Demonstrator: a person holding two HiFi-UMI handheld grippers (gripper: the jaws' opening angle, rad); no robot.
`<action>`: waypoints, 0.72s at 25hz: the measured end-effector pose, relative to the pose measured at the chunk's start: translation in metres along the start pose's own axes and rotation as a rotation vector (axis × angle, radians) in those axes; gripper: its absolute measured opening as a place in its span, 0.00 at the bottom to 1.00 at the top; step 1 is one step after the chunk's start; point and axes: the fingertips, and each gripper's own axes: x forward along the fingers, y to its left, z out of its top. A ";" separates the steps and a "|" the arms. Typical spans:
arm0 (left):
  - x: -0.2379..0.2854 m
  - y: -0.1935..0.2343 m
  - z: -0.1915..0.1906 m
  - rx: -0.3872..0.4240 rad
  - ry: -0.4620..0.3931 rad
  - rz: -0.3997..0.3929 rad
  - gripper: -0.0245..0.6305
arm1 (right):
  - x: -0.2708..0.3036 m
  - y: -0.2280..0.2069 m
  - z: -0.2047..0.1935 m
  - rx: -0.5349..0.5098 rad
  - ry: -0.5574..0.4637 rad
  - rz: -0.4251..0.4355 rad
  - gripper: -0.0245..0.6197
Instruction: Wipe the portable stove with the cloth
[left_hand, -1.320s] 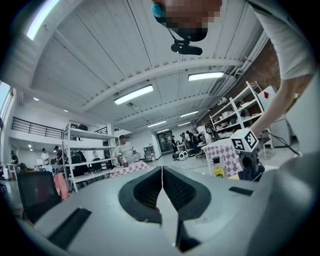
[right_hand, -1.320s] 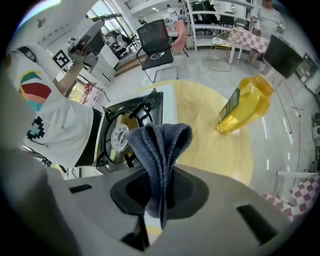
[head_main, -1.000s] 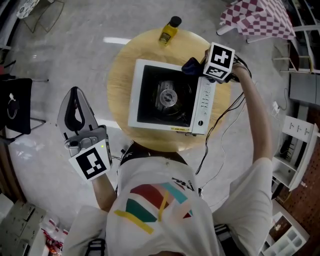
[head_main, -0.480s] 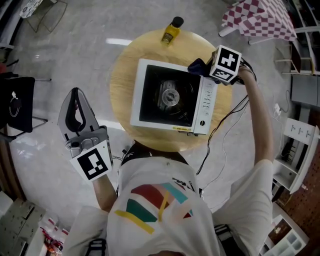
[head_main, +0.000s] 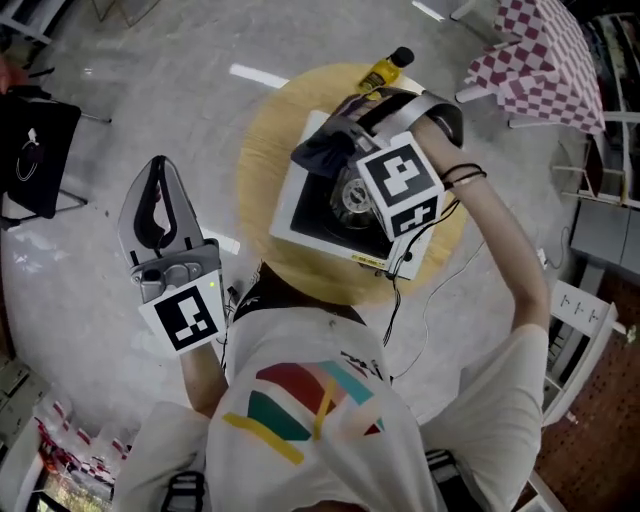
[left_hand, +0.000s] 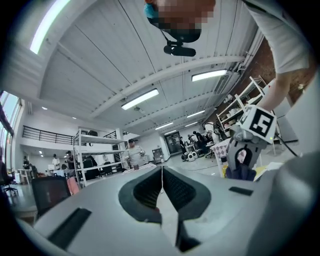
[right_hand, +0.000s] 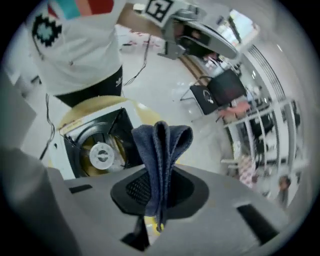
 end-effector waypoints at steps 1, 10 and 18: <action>-0.005 0.006 -0.002 -0.002 0.010 0.023 0.05 | 0.007 -0.004 0.016 -0.110 -0.004 -0.035 0.09; -0.058 0.077 -0.036 -0.046 0.094 0.211 0.05 | 0.057 0.037 0.125 -0.618 -0.119 -0.036 0.09; -0.074 0.102 -0.067 -0.117 0.120 0.274 0.05 | 0.076 0.056 0.153 -0.708 -0.152 0.046 0.09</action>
